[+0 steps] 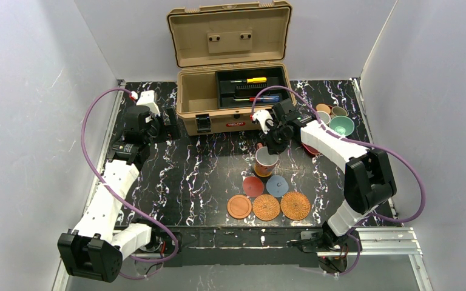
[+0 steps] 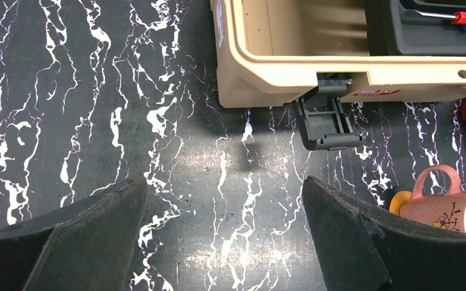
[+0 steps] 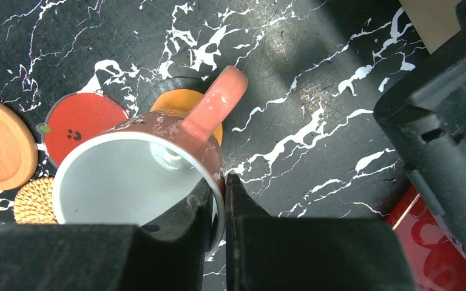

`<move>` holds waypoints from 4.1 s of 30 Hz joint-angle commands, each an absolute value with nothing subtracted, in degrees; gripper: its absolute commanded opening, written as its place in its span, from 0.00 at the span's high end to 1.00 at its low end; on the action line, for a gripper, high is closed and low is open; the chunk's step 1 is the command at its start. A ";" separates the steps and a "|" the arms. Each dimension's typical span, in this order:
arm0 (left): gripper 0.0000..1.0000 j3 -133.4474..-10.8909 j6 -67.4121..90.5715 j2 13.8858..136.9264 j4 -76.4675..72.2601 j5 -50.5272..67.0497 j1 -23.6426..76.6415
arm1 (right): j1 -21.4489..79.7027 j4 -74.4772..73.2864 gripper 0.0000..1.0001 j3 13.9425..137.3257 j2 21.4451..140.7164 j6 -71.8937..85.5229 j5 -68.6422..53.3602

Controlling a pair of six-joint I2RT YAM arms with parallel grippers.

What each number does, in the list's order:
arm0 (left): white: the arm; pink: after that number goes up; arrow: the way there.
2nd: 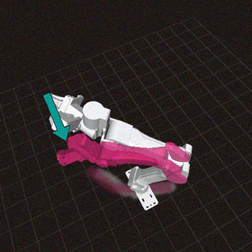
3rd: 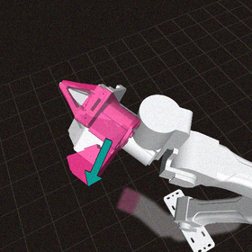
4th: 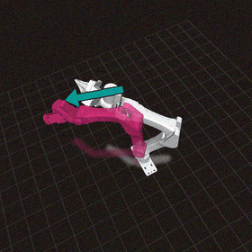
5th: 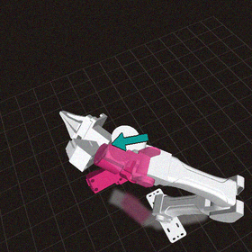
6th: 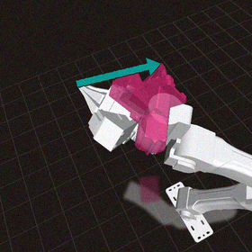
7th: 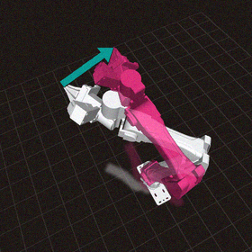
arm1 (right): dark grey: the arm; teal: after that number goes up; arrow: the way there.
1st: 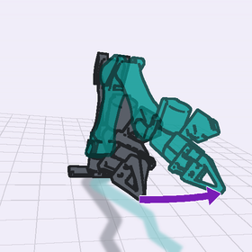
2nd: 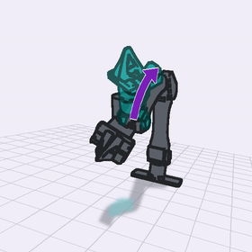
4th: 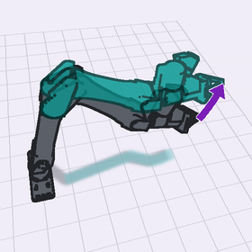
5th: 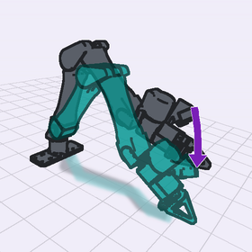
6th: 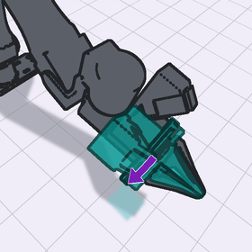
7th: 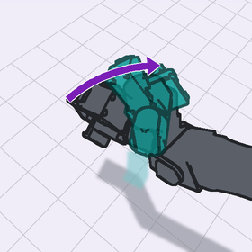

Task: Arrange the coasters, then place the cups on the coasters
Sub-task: Place the cup on the coaster, then pick up the cup from the tray.

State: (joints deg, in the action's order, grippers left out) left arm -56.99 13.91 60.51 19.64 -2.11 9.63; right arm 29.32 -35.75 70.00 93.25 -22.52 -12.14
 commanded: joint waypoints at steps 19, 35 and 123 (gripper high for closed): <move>0.02 -56.69 13.47 60.73 19.42 -1.58 10.02 | 29.53 -31.93 0.99 71.39 92.33 -20.21 -13.92; 0.02 -56.73 13.54 60.99 19.51 -1.58 10.02 | 29.53 -31.39 0.99 69.65 92.32 -19.45 -13.39; 0.01 -57.04 14.15 60.82 19.69 -1.67 10.02 | 9.40 -10.26 0.31 61.85 89.57 37.96 24.94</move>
